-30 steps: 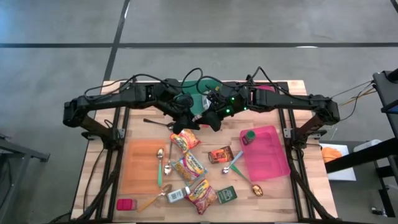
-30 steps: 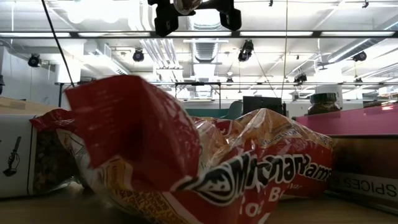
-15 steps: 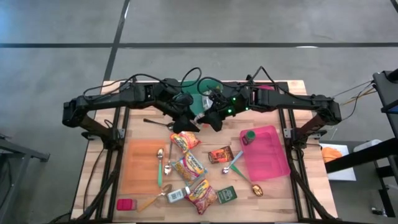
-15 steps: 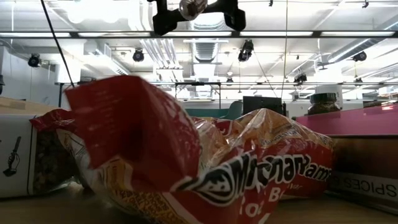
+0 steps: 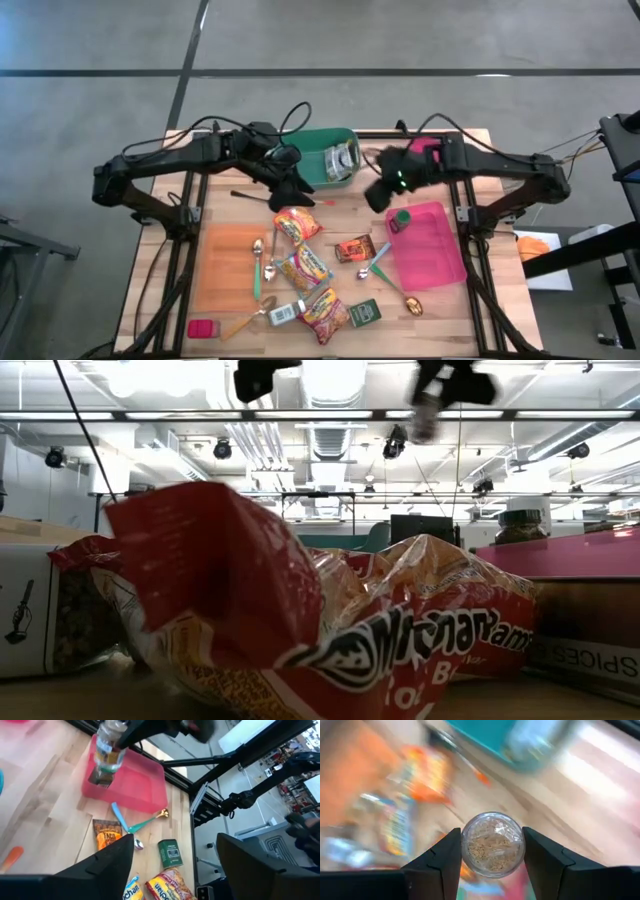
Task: Pick & Place Food Item
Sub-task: Put the transparent spice bottle into the pink bin
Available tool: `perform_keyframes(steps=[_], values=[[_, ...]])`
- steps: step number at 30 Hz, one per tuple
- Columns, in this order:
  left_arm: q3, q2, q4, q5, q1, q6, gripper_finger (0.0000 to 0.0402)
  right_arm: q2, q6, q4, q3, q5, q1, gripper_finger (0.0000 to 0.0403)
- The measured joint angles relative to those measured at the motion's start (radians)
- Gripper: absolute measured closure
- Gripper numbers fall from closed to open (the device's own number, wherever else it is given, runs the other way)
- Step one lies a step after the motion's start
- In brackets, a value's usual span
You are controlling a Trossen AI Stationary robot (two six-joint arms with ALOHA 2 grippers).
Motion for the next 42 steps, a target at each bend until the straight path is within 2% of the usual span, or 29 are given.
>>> perform_keyframes(steps=[4, 12, 23, 34, 42], values=[[0.0, -0.025, -0.007, -0.007, 0.0, 0.0, 0.0136, -0.038, 0.157, -0.146, -0.035, 0.114, 0.082, 0.0235], [0.0, -0.056, -0.007, -0.033, 0.008, 0.003, 0.0145, -0.137, 0.444, -0.164, -0.187, 0.279, 0.239, 0.0235], [0.0, -0.061, -0.006, -0.037, 0.028, 0.003, 0.0145, -0.24, 0.749, -0.168, -0.399, 0.311, 0.436, 0.0235], [0.0, -0.061, -0.003, -0.037, 0.044, 0.0, 0.0145, -0.259, 0.757, -0.181, -0.498, 0.308, 0.55, 0.0235], [0.0, -0.06, -0.003, -0.037, 0.044, 0.0, 0.0145, -0.252, 0.664, -0.065, -0.62, 0.39, 0.64, 0.0235]])
